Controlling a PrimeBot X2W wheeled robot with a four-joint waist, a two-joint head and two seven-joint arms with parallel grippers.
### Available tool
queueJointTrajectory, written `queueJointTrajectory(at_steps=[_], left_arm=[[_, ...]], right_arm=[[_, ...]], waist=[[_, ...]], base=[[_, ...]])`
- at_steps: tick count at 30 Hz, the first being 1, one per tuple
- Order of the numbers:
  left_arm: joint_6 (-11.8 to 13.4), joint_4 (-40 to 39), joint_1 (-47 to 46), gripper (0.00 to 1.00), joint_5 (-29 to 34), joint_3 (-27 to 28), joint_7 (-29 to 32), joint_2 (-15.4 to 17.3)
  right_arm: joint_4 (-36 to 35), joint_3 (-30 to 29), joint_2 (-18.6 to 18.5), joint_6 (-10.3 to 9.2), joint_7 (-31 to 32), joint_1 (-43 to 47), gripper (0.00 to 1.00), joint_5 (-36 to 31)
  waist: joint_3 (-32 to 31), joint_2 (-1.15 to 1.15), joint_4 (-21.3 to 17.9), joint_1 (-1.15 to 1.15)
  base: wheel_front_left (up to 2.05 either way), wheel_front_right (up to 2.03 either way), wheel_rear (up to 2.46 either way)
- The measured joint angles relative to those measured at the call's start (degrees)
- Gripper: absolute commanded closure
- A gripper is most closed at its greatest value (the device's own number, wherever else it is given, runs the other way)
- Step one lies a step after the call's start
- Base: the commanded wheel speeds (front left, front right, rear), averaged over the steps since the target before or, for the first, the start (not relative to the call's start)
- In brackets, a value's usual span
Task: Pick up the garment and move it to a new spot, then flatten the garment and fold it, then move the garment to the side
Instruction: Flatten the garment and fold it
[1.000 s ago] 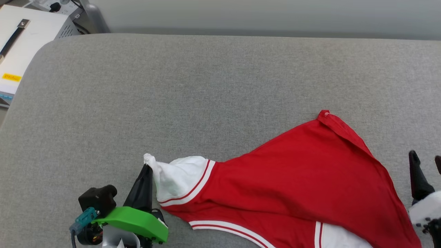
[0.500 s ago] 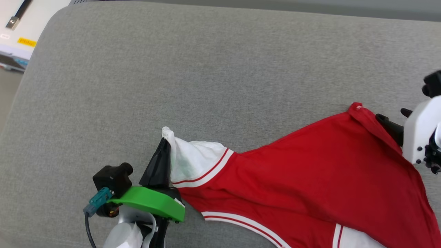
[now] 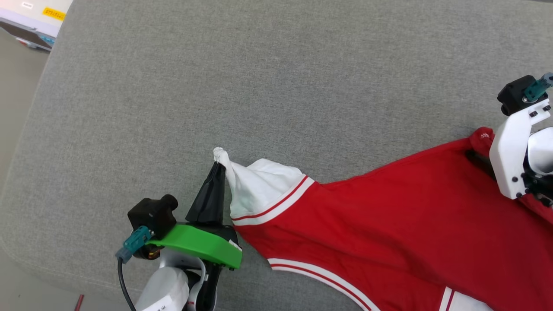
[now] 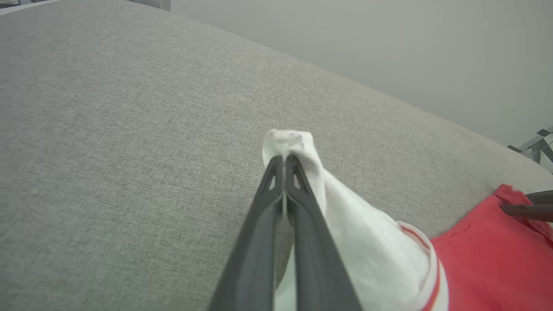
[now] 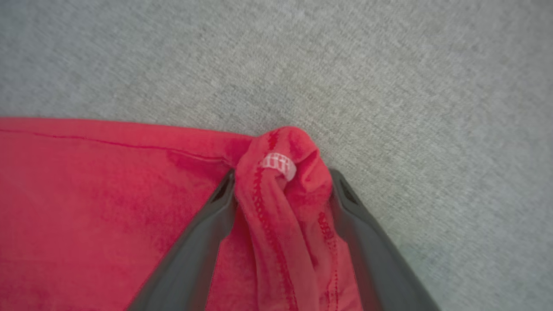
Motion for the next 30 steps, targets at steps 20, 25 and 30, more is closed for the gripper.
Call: queueJointTrajectory(at_steps=[20,25,30], left_arm=[[0.1,1.5,-1.7,1.0,0.3,1.1,2.1,4.5],[-0.1,1.6,-6.1,1.0,-0.3,1.8,6.1,6.6],[-1.6,5.2,-15.6,1.0,-1.9,1.8,10.7,8.9]], right_arm=[[5.3,-2.7,3.4,-0.05,-10.5,-1.6,1.0,6.8],[5.5,-6.6,5.3,-0.01,-13.3,-1.5,1.0,5.6],[7.1,-9.9,8.3,-0.01,-16.0,-2.1,1.0,2.8]], waist=[[-6.4,0.0,-2.3,0.0],[-8.8,0.0,-4.5,0.0],[-10.2,0.0,-7.5,0.0]], base=[[0.0,0.0,0.0],[0.0,0.0,0.0],[0.0,0.0,0.0]])
